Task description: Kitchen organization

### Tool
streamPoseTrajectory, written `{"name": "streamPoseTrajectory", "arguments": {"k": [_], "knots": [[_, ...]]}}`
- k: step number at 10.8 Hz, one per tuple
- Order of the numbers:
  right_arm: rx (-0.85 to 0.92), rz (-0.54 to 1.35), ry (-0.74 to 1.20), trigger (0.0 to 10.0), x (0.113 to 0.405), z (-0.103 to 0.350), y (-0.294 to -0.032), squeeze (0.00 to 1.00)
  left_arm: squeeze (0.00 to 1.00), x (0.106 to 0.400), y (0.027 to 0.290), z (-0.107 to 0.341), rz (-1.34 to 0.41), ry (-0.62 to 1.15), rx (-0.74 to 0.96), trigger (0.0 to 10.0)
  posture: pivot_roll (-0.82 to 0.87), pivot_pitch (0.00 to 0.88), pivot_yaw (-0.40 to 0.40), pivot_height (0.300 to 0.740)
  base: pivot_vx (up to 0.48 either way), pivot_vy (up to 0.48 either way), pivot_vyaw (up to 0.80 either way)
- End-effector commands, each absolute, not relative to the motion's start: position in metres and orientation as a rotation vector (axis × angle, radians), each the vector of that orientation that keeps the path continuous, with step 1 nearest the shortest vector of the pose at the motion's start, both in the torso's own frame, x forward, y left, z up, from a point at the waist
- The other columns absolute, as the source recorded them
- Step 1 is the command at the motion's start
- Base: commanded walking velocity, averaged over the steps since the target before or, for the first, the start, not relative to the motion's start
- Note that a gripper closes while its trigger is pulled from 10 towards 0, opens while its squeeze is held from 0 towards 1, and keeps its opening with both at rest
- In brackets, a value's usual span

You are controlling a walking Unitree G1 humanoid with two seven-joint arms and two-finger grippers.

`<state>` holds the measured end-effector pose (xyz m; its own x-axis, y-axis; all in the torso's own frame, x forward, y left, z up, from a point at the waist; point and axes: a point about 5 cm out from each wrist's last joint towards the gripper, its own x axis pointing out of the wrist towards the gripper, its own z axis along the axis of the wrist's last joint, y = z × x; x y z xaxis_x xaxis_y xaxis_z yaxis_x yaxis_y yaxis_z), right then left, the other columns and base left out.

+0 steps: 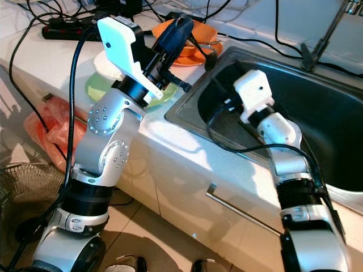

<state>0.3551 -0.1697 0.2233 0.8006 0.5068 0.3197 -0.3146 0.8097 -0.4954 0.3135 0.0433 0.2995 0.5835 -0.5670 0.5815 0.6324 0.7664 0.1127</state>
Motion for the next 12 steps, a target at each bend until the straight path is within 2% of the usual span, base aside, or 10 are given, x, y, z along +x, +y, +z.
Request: {"name": "streamPoseTrajectory", "arguments": {"k": [1, 6, 12], "knots": [[-0.416, 0.452, -0.471, 10.0, 0.353, 0.226, -0.172, 0.00, 0.00, 0.309, 0.039, 0.302, -0.730, -0.654, -0.101, 10.0, 0.04, 0.085, -0.025, 0.740, 0.000, 0.000, 0.00], [-0.343, 0.440, -0.519, 10.0, 0.352, 0.239, -0.166, 0.00, 0.00, 0.310, 0.036, 0.294, -0.749, -0.603, -0.119, 10.0, 0.04, 0.106, -0.029, 0.740, 0.000, 0.000, 0.00], [-0.321, 0.463, -0.514, 10.0, 0.352, 0.238, -0.157, 0.00, 0.00, 0.305, 0.017, 0.273, -0.869, -0.501, -0.156, 10.0, 0.05, 0.109, -0.031, 0.740, 0.000, 0.000, 0.00]]}}
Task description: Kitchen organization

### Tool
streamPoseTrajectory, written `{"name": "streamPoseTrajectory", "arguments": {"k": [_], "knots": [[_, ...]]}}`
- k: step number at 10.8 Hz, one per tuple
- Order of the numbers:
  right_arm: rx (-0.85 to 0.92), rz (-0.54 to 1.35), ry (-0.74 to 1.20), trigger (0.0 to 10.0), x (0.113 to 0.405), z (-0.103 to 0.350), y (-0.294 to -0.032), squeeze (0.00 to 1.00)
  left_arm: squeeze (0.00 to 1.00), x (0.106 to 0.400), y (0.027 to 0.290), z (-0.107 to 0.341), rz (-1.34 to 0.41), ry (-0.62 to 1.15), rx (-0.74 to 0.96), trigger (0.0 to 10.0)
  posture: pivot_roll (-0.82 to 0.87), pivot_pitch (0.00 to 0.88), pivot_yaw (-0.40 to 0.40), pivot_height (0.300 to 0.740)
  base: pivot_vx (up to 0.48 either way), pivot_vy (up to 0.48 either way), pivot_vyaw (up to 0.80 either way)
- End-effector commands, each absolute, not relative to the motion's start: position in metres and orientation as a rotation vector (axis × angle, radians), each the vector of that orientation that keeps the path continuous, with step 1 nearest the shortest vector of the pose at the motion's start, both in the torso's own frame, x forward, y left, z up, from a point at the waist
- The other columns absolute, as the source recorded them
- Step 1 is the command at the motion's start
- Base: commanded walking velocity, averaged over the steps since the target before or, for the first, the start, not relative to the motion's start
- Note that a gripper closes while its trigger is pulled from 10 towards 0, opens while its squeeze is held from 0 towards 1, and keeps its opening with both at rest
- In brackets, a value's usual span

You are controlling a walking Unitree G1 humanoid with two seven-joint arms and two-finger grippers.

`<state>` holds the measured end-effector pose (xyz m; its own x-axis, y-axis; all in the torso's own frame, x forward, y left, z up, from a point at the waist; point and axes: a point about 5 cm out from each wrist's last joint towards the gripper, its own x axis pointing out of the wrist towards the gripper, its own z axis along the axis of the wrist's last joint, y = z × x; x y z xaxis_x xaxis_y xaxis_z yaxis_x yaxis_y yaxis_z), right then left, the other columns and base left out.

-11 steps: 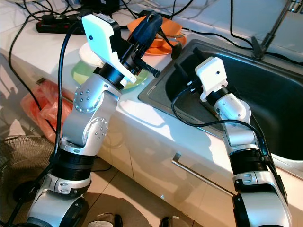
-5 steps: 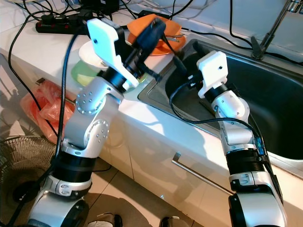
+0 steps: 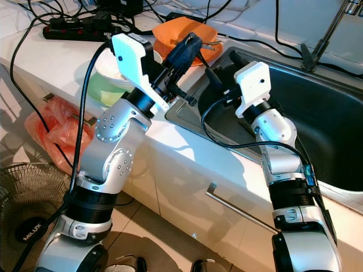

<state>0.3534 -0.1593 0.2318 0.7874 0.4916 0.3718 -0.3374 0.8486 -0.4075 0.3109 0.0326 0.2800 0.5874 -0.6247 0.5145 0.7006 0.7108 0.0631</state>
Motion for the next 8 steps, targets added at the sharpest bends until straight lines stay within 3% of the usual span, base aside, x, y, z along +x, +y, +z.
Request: {"name": "streamPoseTrajectory", "arguments": {"k": [1, 3, 6, 8], "knots": [[-0.313, 0.462, -0.515, 10.0, 0.352, 0.238, -0.156, 0.00, 0.00, 0.304, 0.015, 0.271, -0.891, -0.489, -0.166, 10.0, 0.05, 0.110, -0.031, 0.740, 0.000, 0.000, 0.00], [-0.291, 0.497, -0.514, 10.0, 0.349, 0.237, -0.152, 0.00, 0.00, 0.307, 0.018, 0.270, -0.842, -0.503, -0.149, 10.0, 0.05, 0.111, -0.032, 0.740, 0.000, 0.000, 0.00], [-0.276, 0.539, -0.503, 10.0, 0.346, 0.234, -0.149, 0.00, 0.00, 0.317, 0.036, 0.283, -0.607, -0.634, -0.029, 10.0, 0.05, 0.112, -0.032, 0.740, 0.000, 0.000, 0.00], [-0.265, 0.553, -0.507, 10.0, 0.345, 0.236, -0.148, 0.00, 0.00, 0.319, 0.037, 0.282, -0.591, -0.643, -0.030, 10.0, 0.05, 0.112, -0.032, 0.740, 0.000, 0.000, 0.00]]}}
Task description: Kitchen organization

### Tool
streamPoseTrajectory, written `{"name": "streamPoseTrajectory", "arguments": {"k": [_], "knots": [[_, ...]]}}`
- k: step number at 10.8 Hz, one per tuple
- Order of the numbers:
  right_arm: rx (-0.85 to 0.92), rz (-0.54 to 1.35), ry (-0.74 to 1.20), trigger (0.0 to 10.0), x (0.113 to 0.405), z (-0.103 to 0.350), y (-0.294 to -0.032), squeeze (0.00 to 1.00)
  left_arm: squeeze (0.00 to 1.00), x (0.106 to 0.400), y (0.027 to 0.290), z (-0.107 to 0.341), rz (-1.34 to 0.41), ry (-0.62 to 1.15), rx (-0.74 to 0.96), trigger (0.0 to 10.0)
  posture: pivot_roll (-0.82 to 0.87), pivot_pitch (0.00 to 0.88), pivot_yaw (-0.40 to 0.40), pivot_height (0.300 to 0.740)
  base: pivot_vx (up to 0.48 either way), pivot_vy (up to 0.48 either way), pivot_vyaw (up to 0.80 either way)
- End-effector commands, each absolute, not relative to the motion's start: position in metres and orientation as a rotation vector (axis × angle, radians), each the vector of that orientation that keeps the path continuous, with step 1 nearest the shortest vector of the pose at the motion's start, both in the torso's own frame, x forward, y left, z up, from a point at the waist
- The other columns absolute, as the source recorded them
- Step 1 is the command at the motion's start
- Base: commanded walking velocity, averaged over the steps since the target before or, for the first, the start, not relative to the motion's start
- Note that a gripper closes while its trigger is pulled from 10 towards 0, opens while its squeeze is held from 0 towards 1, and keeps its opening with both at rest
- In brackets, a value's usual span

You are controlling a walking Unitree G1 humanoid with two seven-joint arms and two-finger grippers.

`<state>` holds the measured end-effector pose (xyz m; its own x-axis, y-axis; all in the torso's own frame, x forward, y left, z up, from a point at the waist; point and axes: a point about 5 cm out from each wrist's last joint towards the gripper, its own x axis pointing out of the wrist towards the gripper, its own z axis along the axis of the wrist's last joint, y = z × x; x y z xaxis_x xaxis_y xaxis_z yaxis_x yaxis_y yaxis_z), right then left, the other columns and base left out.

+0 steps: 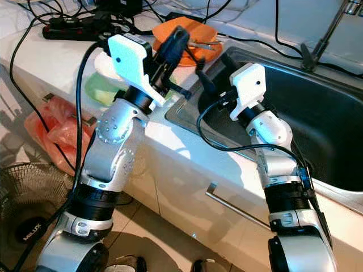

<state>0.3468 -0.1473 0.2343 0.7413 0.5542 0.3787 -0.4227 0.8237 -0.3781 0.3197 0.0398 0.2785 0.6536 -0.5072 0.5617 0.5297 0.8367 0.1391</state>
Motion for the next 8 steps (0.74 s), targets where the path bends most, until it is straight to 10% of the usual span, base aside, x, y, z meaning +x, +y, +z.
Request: {"name": "streamPoseTrajectory", "arguments": {"k": [1, 8], "knots": [[-0.260, 0.554, -0.506, 10.0, 0.345, 0.236, -0.148, 0.00, 0.00, 0.319, 0.034, 0.280, -0.604, -0.635, -0.029, 10.0, 0.05, 0.112, -0.032, 0.740, 0.000, 0.000, 0.00], [-0.240, 0.556, -0.505, 10.0, 0.345, 0.238, -0.144, 0.00, 0.00, 0.310, 0.013, 0.265, -0.821, -0.524, -0.125, 10.0, 0.05, 0.112, -0.032, 0.740, 0.000, 0.000, 0.00]]}}
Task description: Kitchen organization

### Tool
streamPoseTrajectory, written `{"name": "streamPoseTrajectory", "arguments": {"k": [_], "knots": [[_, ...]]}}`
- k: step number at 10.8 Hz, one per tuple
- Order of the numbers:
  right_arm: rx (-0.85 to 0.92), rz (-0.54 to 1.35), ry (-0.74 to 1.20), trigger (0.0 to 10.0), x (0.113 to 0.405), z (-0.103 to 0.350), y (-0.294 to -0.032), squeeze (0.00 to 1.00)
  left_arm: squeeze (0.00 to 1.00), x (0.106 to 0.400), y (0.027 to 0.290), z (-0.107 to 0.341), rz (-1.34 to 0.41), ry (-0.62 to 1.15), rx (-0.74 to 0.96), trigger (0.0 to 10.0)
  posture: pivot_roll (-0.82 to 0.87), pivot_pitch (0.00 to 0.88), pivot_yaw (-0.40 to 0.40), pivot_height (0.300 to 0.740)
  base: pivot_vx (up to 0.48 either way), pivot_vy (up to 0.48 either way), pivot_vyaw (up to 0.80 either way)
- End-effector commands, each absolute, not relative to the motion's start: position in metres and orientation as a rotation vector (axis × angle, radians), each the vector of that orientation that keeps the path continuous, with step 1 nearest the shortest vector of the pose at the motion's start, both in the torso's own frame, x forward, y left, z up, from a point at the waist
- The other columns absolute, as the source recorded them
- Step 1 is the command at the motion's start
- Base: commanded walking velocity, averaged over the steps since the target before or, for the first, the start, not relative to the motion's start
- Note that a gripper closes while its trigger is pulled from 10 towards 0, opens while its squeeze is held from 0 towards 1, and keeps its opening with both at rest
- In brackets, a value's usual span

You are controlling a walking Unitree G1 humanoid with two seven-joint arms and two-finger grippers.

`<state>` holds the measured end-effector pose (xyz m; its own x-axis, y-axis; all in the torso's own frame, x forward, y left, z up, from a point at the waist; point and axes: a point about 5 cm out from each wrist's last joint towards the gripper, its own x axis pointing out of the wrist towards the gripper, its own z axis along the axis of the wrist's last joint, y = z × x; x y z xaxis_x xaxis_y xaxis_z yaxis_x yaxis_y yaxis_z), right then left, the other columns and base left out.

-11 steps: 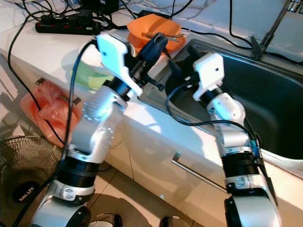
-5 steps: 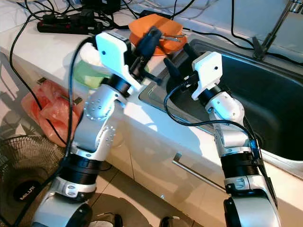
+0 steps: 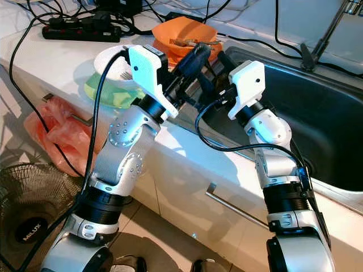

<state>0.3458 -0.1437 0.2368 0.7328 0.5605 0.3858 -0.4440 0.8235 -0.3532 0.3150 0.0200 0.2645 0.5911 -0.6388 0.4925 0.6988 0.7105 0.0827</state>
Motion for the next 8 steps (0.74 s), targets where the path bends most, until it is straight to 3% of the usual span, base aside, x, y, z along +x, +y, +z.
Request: {"name": "streamPoseTrajectory", "arguments": {"k": [1, 4, 5, 6, 8], "knots": [[-0.240, 0.550, -0.505, 10.0, 0.345, 0.238, -0.145, 0.00, 0.00, 0.309, 0.012, 0.263, -0.836, -0.510, -0.122, 10.0, 0.05, 0.112, -0.032, 0.740, 0.000, 0.000, 0.00], [-0.241, 0.530, -0.493, 10.0, 0.347, 0.236, -0.147, 0.00, 0.00, 0.308, 0.011, 0.261, -0.849, -0.501, -0.118, 10.0, 0.05, 0.107, -0.033, 0.740, 0.000, 0.000, 0.00], [-0.250, 0.517, -0.479, 1.5, 0.349, 0.233, -0.148, 0.00, 0.00, 0.308, 0.011, 0.262, -0.849, -0.502, -0.115, 10.0, 0.05, 0.107, -0.033, 0.740, 0.000, 0.000, 0.00], [-0.258, 0.517, -0.471, 0.0, 0.349, 0.232, -0.148, 0.00, 0.00, 0.308, 0.012, 0.263, -0.842, -0.511, -0.112, 10.0, 0.05, 0.107, -0.033, 0.740, 0.000, 0.000, 0.00], [-0.274, 0.526, -0.456, 0.0, 0.349, 0.227, -0.148, 0.00, 0.00, 0.312, 0.019, 0.269, -0.771, -0.548, -0.098, 10.0, 0.05, 0.107, -0.034, 0.740, 0.000, 0.000, 0.00]]}}
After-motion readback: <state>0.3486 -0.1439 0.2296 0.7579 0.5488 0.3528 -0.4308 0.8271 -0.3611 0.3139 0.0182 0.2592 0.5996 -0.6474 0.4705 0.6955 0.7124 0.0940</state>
